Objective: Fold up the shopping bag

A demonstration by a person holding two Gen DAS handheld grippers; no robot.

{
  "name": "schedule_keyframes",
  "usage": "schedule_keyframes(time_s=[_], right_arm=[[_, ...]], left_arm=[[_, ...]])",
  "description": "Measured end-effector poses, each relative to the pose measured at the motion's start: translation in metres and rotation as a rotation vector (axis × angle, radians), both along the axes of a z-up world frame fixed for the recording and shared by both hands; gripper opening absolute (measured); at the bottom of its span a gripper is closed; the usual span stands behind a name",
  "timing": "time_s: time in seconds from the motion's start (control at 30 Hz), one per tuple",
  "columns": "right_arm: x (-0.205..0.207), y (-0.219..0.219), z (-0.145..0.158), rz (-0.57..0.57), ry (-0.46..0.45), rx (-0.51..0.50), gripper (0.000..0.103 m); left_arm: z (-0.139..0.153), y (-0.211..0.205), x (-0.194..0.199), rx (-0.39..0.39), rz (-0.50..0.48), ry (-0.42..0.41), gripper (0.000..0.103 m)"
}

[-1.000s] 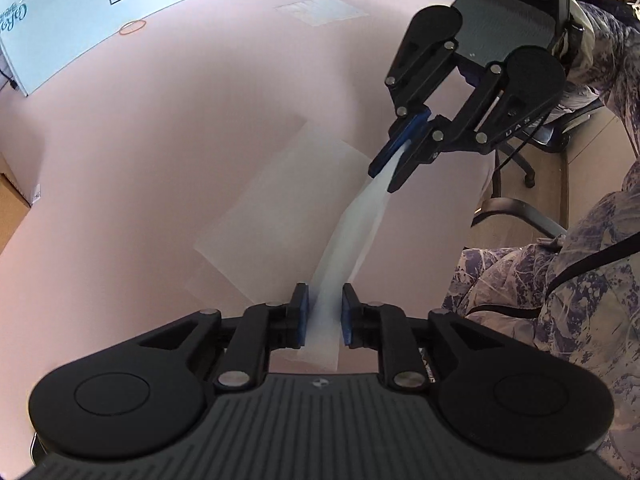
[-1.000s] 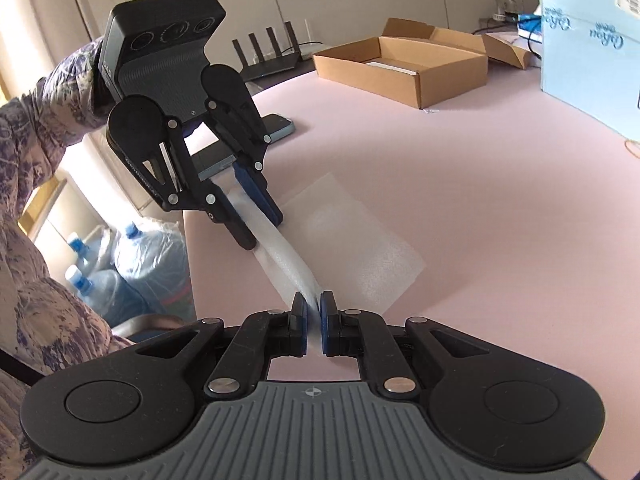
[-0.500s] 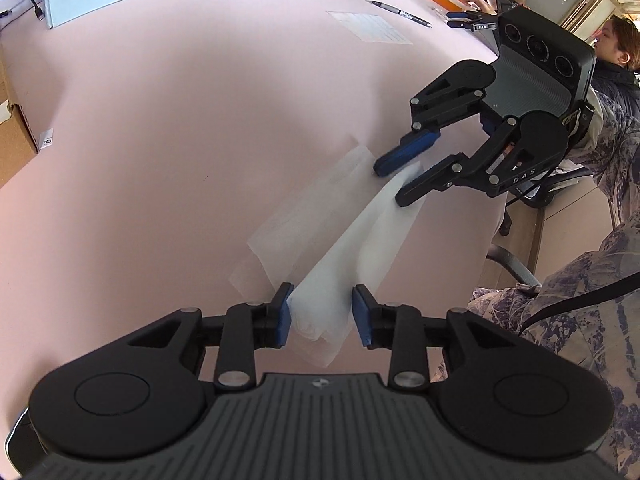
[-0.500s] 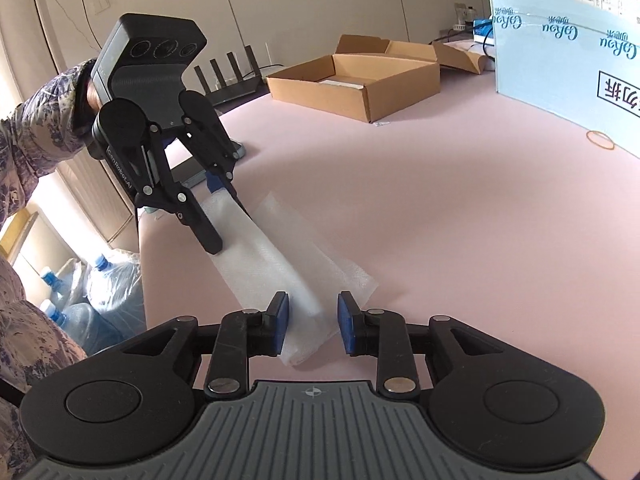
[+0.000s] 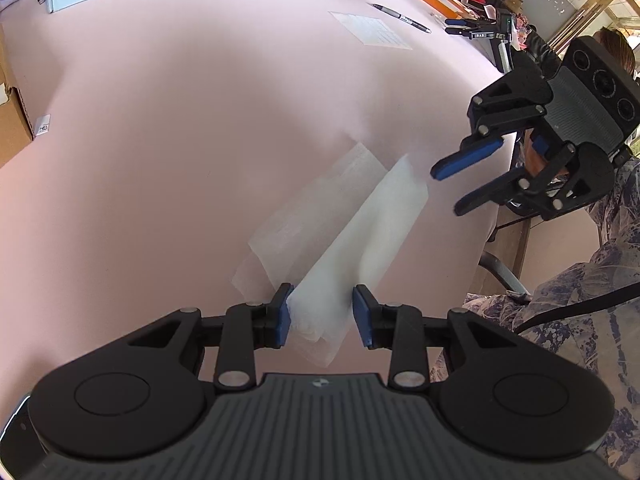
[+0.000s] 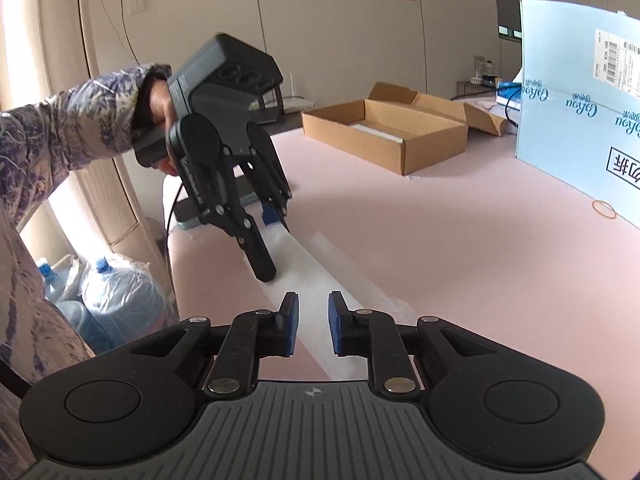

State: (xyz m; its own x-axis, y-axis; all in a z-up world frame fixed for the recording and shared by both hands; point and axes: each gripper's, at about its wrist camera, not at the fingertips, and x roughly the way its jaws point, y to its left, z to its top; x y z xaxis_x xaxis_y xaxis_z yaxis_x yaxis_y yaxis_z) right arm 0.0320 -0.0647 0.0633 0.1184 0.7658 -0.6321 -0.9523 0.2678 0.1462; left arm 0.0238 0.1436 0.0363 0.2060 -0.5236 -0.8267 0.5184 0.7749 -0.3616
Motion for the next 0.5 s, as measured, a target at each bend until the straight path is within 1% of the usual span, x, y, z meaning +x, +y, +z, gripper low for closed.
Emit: schedule_keyframes(time_s=[0.13, 0.23, 0.33, 0.4, 0.47, 0.5], right_arm=[[0.007, 0.008, -0.013, -0.016, -0.006, -0.034, 0.014], [0.012, 0.008, -0.019, -0.025, 0.005, -0.037, 0.014], [0.013, 0.007, -0.021, -0.017, -0.003, -0.037, 0.015], [0.014, 0.007, -0.023, -0.012, -0.003, -0.032, 0.016], [0.014, 0.006, -0.024, -0.012, -0.001, -0.025, 0.017], [0.014, 0.006, -0.024, -0.009, -0.005, -0.023, 0.017]], left_arm=[[0.001, -0.001, -0.005, 0.013, 0.002, -0.025, 0.039], [0.002, -0.002, -0.009, 0.022, 0.003, -0.044, 0.04], [0.003, -0.003, -0.014, 0.033, 0.005, -0.064, 0.04], [0.005, -0.004, -0.019, 0.06, 0.026, -0.096, 0.04], [0.011, -0.004, -0.029, 0.097, 0.082, -0.156, 0.04], [0.016, -0.003, -0.034, 0.091, 0.116, -0.186, 0.04]])
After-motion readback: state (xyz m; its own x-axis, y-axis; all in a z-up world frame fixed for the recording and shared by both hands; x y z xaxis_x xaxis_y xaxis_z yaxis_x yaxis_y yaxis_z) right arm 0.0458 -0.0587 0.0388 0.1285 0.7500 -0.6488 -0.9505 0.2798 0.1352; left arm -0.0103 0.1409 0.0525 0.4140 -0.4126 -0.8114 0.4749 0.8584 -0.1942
